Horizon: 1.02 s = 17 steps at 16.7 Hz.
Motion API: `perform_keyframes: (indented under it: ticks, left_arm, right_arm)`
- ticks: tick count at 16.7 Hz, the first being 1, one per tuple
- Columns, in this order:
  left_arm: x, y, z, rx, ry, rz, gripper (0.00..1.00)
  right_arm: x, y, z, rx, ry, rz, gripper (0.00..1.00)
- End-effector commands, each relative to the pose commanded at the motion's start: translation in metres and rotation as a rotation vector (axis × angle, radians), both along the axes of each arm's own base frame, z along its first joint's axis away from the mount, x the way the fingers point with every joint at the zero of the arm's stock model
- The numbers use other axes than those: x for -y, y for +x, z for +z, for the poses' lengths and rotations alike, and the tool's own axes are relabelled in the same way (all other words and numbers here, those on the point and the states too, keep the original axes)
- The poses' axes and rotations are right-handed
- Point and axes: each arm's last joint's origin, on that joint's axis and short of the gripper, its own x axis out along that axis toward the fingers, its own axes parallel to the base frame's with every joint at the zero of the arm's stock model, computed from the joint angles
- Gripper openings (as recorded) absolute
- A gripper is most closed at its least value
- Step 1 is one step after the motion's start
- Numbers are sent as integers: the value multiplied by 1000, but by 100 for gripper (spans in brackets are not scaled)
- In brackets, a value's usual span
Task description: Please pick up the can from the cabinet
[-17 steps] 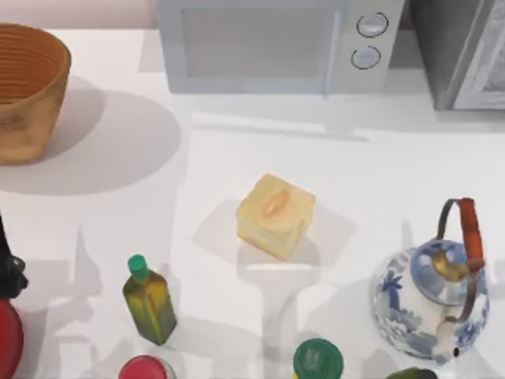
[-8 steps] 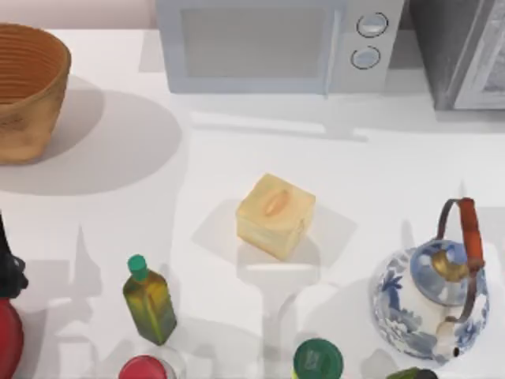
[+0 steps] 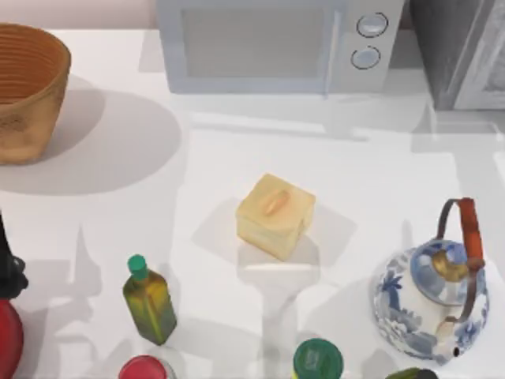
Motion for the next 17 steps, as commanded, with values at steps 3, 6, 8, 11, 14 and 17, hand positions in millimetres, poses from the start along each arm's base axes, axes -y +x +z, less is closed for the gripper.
perform_keyframes:
  ticks: [3, 6, 8, 11, 14, 17]
  left_arm:
    - [0, 0, 0, 0, 0, 0, 100]
    - [0, 0, 0, 0, 0, 0, 100]
    - [0, 0, 0, 0, 0, 0, 100]
    - [0, 0, 0, 0, 0, 0, 100]
    - [0, 0, 0, 0, 0, 0, 100]
    - [0, 0, 0, 0, 0, 0, 100]
  right_arm:
    - [-10, 29, 36, 10, 2, 2, 100]
    - [-18, 51, 57, 17, 5, 5, 100]
    - [-22, 60, 64, 17, 6, 6, 100]
    - [-23, 63, 65, 16, 6, 7, 100]
    - [-21, 62, 65, 18, 6, 3, 100]
    - [-32, 69, 63, 25, 4, 2, 100]
